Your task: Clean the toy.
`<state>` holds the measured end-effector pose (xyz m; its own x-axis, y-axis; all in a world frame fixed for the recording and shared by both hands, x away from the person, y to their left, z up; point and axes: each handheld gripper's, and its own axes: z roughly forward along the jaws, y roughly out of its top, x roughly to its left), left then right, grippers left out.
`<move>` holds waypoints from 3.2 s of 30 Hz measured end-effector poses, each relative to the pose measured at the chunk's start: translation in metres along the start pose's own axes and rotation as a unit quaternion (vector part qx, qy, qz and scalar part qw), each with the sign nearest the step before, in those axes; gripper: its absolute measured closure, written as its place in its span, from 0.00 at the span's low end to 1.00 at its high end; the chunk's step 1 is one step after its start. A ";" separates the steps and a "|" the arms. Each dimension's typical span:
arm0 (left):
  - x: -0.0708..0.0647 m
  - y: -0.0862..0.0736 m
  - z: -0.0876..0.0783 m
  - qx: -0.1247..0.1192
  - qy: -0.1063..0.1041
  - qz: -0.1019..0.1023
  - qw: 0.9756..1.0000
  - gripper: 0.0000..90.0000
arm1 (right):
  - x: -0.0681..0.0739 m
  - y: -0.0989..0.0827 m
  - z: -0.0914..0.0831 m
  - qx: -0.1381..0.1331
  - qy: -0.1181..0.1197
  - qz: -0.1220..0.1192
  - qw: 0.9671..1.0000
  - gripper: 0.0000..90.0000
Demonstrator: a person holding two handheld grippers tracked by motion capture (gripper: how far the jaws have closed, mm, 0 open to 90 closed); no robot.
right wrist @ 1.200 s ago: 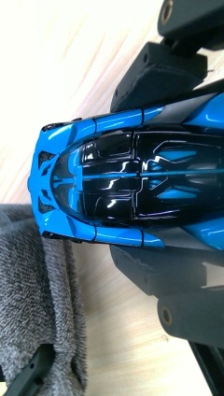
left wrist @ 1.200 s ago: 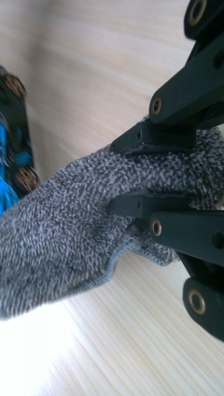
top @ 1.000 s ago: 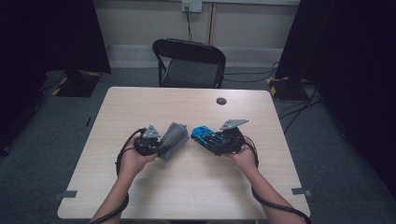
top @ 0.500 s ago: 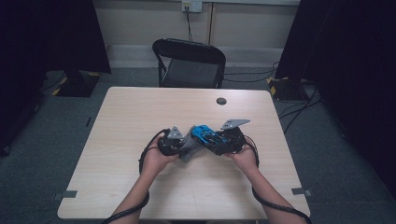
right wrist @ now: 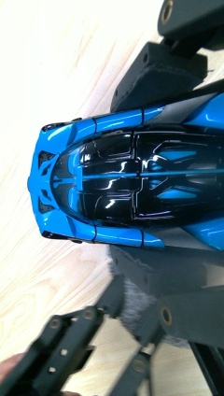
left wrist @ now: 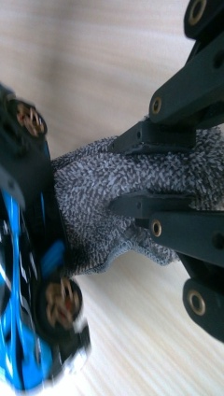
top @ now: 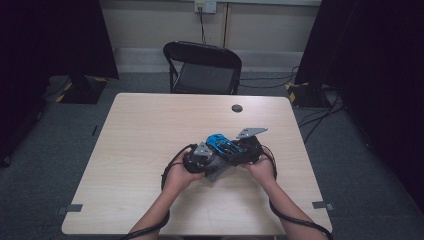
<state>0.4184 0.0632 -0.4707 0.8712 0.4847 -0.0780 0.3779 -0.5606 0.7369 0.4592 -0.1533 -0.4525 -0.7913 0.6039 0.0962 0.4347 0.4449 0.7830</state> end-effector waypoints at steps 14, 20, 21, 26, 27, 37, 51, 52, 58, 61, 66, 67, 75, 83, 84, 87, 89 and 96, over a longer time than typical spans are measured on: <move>-0.020 0.001 0.012 -0.008 -0.052 0.013 0.999 0.82 | 0.000 0.000 0.003 -0.002 -0.001 0.003 1.000 0.31; -0.023 0.002 0.013 -0.007 -0.063 0.017 0.998 0.82 | -0.001 0.000 0.003 -0.005 -0.003 0.005 1.000 0.31; -0.022 0.002 0.013 -0.005 -0.062 0.016 0.998 0.82 | -0.001 0.001 0.002 -0.004 -0.001 0.004 1.000 0.31; -0.011 -0.003 0.004 0.001 -0.039 0.004 0.999 0.82 | 0.000 0.003 -0.002 -0.011 0.003 0.005 1.000 0.31; -0.007 -0.004 0.001 0.002 -0.034 0.001 0.999 0.82 | 0.000 0.004 -0.003 -0.013 0.003 0.004 1.000 0.31; 0.042 -0.022 -0.042 0.005 0.058 -0.050 0.997 0.82 | 0.004 0.005 -0.005 -0.014 0.005 -0.001 1.000 0.31; 0.064 -0.020 -0.053 -0.002 0.090 -0.073 0.993 0.82 | 0.011 0.004 0.000 -0.006 0.016 -0.009 1.000 0.31; 0.063 -0.019 -0.052 -0.003 0.088 -0.073 0.993 0.82 | 0.011 0.004 0.000 -0.005 0.017 -0.009 1.000 0.31; 0.058 -0.017 -0.045 -0.003 0.078 -0.072 0.994 0.82 | 0.010 0.002 0.002 -0.001 0.014 -0.010 1.000 0.31; 0.056 -0.016 -0.042 -0.001 0.074 -0.069 0.995 0.82 | 0.009 0.001 0.003 0.001 0.012 -0.010 1.000 0.31; 0.054 -0.015 -0.039 -0.002 0.068 -0.071 0.995 0.82 | 0.009 0.001 0.003 0.001 0.011 -0.010 1.000 0.31; 0.053 -0.015 -0.037 0.000 0.067 -0.071 0.995 0.82 | 0.009 0.001 0.003 0.002 0.010 -0.010 1.000 0.31; 0.048 -0.014 -0.030 0.004 0.051 -0.068 0.996 0.82 | 0.011 0.001 0.003 -0.003 0.010 -0.013 1.000 0.31; 0.028 -0.006 -0.015 0.006 0.023 -0.042 0.999 0.82 | 0.012 0.003 0.004 -0.002 0.010 -0.015 1.000 0.31; 0.025 -0.005 -0.013 0.004 0.020 -0.040 0.999 0.82 | 0.012 0.002 0.004 -0.003 0.009 -0.015 1.000 0.31; 0.016 -0.003 -0.007 0.004 0.008 -0.032 0.999 0.82 | 0.011 0.002 0.004 -0.003 0.009 -0.015 1.000 0.31; 0.011 -0.001 -0.002 0.002 0.002 -0.026 1.000 0.82 | 0.010 0.001 0.004 -0.002 0.008 -0.013 1.000 0.31; -0.002 0.006 0.011 0.001 -0.021 -0.018 1.000 0.82 | 0.007 -0.002 0.001 -0.005 0.007 -0.009 1.000 0.31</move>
<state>0.4219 0.0513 -0.4736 0.8700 0.4750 -0.1325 0.4089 -0.5447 0.7322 0.4534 -0.1494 -0.4539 -0.8049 0.5867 0.0896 0.4156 0.4493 0.7908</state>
